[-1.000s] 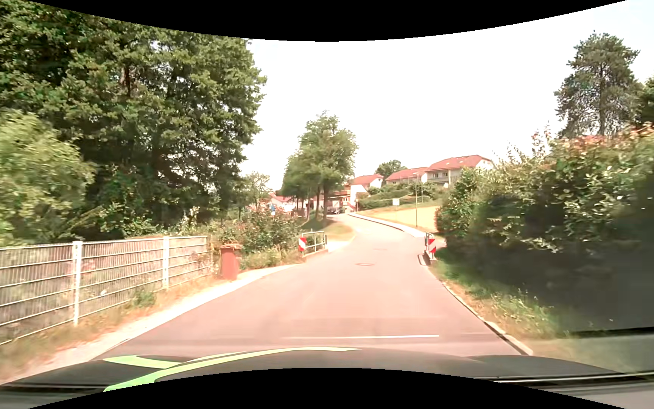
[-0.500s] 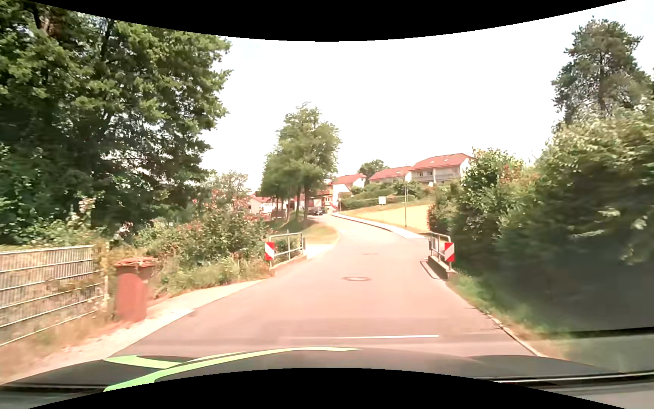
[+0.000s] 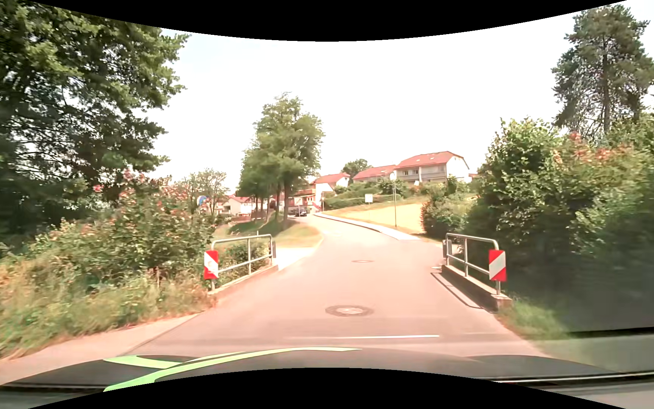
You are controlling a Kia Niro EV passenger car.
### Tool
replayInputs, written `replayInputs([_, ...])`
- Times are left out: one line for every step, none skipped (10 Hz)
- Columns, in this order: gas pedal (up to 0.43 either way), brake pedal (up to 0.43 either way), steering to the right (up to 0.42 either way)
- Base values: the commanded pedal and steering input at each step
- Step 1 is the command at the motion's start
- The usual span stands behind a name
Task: Follow the waypoints while adhering to traffic rules and regulations
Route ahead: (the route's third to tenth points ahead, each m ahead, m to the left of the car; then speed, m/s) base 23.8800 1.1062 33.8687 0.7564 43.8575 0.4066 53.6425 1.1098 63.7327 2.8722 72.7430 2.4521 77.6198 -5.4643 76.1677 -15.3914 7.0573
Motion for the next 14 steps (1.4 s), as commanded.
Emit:
replayInputs([0.000, 0.183, 0.066])
replayInputs([0.000, 0.189, 0.071])
replayInputs([0.000, 0.195, 0.076])
replayInputs([0.000, 0.195, 0.078])
replayInputs([0.000, 0.183, 0.082])
replayInputs([0.000, 0.177, 0.085])
replayInputs([0.000, 0.177, 0.089])
replayInputs([0.000, 0.177, 0.094])
replayInputs([0.000, 0.177, 0.099])
replayInputs([0.000, 0.177, 0.107])
replayInputs([0.000, 0.177, 0.114])
replayInputs([0.000, 0.177, 0.117])
replayInputs([0.000, 0.159, 0.122])
replayInputs([0.000, 0.152, 0.127])
